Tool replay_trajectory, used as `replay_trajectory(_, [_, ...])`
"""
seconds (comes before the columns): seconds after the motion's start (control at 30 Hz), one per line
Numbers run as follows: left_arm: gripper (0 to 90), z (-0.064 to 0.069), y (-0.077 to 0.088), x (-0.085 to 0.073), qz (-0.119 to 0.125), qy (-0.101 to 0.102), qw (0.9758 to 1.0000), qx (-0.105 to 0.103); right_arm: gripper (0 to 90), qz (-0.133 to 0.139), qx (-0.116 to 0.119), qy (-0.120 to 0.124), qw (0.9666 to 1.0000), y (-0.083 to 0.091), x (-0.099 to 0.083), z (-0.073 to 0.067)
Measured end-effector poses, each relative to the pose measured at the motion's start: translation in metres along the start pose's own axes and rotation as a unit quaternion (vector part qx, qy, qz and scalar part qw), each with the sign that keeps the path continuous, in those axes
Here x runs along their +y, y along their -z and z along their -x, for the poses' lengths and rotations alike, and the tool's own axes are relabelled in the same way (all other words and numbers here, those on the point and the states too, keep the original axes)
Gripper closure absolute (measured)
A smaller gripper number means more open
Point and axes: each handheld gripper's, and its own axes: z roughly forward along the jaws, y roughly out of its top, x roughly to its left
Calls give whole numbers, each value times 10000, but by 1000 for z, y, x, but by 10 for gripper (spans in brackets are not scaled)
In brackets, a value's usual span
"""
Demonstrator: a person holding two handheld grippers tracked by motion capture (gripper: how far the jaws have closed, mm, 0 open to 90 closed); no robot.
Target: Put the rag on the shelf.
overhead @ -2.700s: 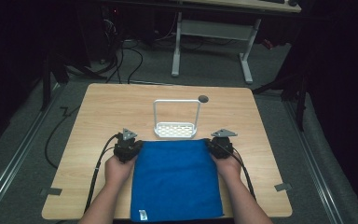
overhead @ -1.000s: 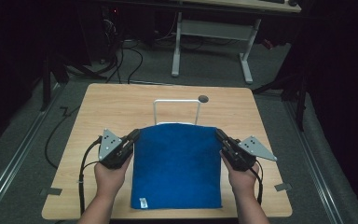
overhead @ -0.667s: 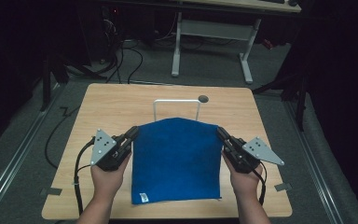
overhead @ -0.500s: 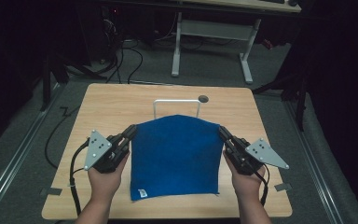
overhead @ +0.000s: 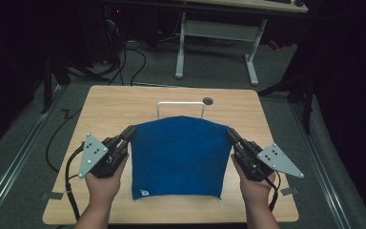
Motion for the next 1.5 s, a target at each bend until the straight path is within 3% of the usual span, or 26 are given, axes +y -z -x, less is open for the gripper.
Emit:
replay_trajectory(0.03, [883, -1, -7, 1, -33, -21, 10000, -8, 880, 28, 13, -147, 9999, -3, 2, 2])
replay_trajectory(0.17, [885, -6, -19, 5, -13, 46, 10000, -26, 880, 48, -79, -101, 9999, -9, 8, 8])
replay_trajectory(0.3, [885, -12, -31, 18, -26, -54, 10000, -17, 880, 128, -178, -135, 9997, -17, 22, 22])
replay_trajectory(0.4, [885, -15, -39, 30, 59, -214, 9998, 2, 880, 155, -170, -186, 9996, -21, 29, 27])
replay_trajectory(0.53, [885, -21, -54, 40, 51, -274, 9996, 55, 881, 157, -222, -188, 9995, -30, 37, 35])
replay_trajectory(0.9, [886, -49, -93, 45, -291, -322, 9986, 290, 881, -71, -339, -148, 9993, -63, 45, 58])
replay_trajectory(1.2, [886, -74, -123, 51, -468, -385, 9971, 469, 882, -374, -437, -67, 9983, -103, 48, 72])
replay_trajectory(1.5, [886, -95, -152, 54, -705, -540, 9935, 718, 882, -643, -558, 82, 9963, -144, 52, 86])
